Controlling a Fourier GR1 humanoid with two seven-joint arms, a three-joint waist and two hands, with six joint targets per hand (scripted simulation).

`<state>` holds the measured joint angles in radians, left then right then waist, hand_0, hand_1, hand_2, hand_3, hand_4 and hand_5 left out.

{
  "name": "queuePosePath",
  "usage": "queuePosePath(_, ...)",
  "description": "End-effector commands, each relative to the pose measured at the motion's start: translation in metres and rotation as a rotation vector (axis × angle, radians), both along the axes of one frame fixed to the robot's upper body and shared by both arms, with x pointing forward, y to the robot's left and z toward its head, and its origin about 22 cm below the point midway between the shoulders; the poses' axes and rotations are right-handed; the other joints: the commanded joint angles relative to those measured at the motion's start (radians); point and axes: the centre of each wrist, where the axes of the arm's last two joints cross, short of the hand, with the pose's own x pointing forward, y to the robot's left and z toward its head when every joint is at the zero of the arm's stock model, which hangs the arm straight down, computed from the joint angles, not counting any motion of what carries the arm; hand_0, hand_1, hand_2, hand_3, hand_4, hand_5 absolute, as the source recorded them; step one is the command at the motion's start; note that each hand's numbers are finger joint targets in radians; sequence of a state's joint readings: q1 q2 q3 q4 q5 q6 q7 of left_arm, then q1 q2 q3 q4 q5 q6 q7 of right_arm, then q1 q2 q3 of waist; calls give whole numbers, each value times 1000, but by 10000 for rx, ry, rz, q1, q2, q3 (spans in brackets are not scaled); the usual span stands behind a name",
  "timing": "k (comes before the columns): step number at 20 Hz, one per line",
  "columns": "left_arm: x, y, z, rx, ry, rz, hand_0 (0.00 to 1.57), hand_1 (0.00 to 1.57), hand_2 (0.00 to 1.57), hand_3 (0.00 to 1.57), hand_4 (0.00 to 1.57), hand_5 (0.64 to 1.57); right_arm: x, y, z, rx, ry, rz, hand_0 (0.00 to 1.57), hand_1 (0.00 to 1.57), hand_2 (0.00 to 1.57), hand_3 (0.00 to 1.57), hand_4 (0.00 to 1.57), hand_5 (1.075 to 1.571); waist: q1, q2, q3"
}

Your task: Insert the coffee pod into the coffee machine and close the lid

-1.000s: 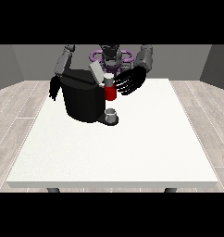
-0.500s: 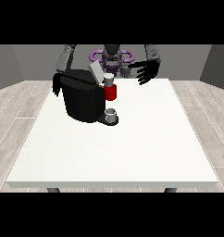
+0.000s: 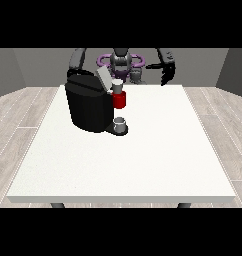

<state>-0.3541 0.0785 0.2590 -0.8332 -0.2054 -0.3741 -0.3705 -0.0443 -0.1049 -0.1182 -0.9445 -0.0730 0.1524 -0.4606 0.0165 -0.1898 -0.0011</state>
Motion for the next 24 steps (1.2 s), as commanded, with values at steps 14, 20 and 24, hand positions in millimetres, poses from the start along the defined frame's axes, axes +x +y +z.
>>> queuePosePath(14, -118, 71, -60, -95, 1424, 2187, 0, 0, 0, 0, 129, 1571, 31, 122, 140, -719, -3134, 2962, 0, 0, 0, 0, 200, 1571, -1358, -1347, 2)
queuePosePath(20, -76, 58, -21, -915, 276, 1019, 0, 0, 0, 0, 174, 1571, 25, 122, 142, -1730, -3777, 1794, 0, 0, 0, 0, 444, 1571, -158, 212, 12)
queuePosePath(24, -70, 16, -12, -925, -357, 92, 0, 0, 0, 0, 205, 1571, 44, 119, 147, -1890, -3701, 1287, 0, 0, 0, 0, 287, 1571, 654, 451, 16)
